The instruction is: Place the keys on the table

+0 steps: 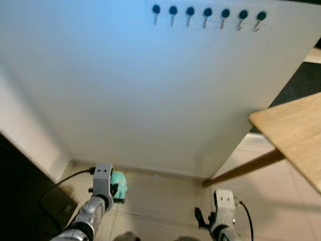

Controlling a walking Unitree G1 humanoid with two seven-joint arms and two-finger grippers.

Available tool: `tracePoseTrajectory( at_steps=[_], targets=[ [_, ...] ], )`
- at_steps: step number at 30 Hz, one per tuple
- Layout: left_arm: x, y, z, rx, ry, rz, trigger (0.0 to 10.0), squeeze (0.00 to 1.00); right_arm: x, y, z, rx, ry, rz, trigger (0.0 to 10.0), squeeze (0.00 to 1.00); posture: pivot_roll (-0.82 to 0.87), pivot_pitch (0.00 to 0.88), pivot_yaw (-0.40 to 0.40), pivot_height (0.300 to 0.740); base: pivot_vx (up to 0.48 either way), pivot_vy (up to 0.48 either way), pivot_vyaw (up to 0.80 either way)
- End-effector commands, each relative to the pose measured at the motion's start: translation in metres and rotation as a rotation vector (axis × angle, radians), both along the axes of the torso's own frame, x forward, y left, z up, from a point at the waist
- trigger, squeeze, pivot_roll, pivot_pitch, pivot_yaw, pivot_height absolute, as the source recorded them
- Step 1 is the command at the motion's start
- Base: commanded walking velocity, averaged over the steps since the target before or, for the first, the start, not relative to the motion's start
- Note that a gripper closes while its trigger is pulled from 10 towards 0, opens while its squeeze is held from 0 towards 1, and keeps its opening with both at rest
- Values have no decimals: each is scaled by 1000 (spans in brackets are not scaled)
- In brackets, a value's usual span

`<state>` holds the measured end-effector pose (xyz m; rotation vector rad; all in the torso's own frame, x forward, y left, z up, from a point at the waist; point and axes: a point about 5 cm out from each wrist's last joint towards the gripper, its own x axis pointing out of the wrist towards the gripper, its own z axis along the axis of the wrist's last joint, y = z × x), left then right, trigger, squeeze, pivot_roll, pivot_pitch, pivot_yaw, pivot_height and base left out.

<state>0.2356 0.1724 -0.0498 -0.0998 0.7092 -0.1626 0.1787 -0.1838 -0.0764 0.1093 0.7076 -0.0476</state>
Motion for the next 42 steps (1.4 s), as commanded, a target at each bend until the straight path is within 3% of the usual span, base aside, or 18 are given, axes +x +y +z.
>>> tracePoseTrajectory(
  at_steps=[1,11,17,28,36,42],
  targets=[
    [0,-2,0,2,1,-3,10000,0,-6,-3,-3,-5,21,-12,10000,0,6,59,15,740,-296,0,0],
    [2,-10,1,0,-9,-69,10000,0,-7,-5,-3,-7,26,-22,10000,0,4,58,19,740,0,0,0],
    [1,-13,0,30,-1,-125,10000,0,-7,-5,-4,-4,28,-26,10000,0,8,60,22,740,0,-400,0],
    [0,-15,0,114,-11,-193,10000,0,-7,-4,-4,-1,30,-29,10000,0,11,59,26,740,0,0,0],
    [-1,-7,-1,138,-17,-133,10000,0,-8,-4,-4,-4,35,-36,10000,0,8,59,29,740,0,0,0],
    [3,2,4,136,-69,-88,10000,0,-9,-4,-5,-4,40,-36,10000,0,7,54,31,740,0,0,-770]
  ],
)
